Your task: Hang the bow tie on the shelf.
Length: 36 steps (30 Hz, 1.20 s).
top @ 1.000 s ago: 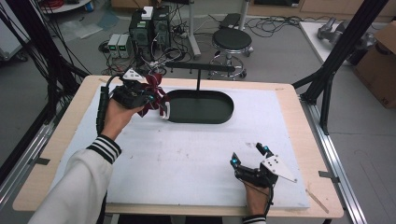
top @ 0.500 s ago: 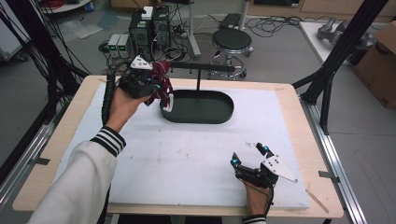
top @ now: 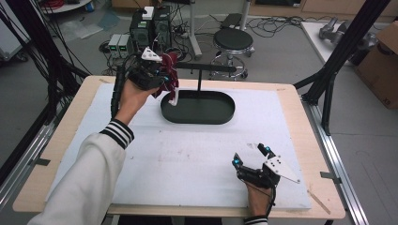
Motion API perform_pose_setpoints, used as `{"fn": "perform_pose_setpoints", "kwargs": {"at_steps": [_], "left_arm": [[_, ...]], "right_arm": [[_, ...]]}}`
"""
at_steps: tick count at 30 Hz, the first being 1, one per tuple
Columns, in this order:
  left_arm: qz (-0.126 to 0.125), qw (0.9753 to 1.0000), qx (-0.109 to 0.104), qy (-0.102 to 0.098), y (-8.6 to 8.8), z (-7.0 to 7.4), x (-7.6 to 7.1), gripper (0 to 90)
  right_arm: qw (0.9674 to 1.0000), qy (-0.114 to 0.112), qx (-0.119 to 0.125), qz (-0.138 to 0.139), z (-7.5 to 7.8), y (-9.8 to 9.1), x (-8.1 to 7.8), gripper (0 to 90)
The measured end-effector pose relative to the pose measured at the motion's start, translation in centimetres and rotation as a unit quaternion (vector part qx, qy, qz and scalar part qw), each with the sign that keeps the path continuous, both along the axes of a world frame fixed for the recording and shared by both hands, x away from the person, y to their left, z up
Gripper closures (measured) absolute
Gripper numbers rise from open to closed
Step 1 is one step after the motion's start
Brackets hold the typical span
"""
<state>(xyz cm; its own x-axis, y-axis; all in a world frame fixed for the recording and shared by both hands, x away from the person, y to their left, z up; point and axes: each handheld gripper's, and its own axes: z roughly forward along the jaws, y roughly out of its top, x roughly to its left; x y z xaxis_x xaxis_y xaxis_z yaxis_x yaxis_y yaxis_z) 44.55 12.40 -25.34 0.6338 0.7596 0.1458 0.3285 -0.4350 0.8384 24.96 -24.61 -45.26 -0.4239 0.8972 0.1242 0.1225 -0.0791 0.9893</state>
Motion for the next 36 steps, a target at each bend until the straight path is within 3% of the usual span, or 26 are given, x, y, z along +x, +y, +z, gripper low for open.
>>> {"fn": "perform_pose_setpoints", "kwargs": {"at_steps": [15,36], "left_arm": [[0.022,0.9997,-0.004,-0.007,-0.3,0.5,2.7,81.7],[0.039,0.9992,0.000,-0.004,0.9,-0.2,3.8,81.6]], "right_arm": [[1.0000,-0.002,0.005,-0.001,0.0,-0.1,0.0,0.9],[1.0000,-0.003,0.006,-0.002,0.0,-0.1,0.0,1.0]]}}
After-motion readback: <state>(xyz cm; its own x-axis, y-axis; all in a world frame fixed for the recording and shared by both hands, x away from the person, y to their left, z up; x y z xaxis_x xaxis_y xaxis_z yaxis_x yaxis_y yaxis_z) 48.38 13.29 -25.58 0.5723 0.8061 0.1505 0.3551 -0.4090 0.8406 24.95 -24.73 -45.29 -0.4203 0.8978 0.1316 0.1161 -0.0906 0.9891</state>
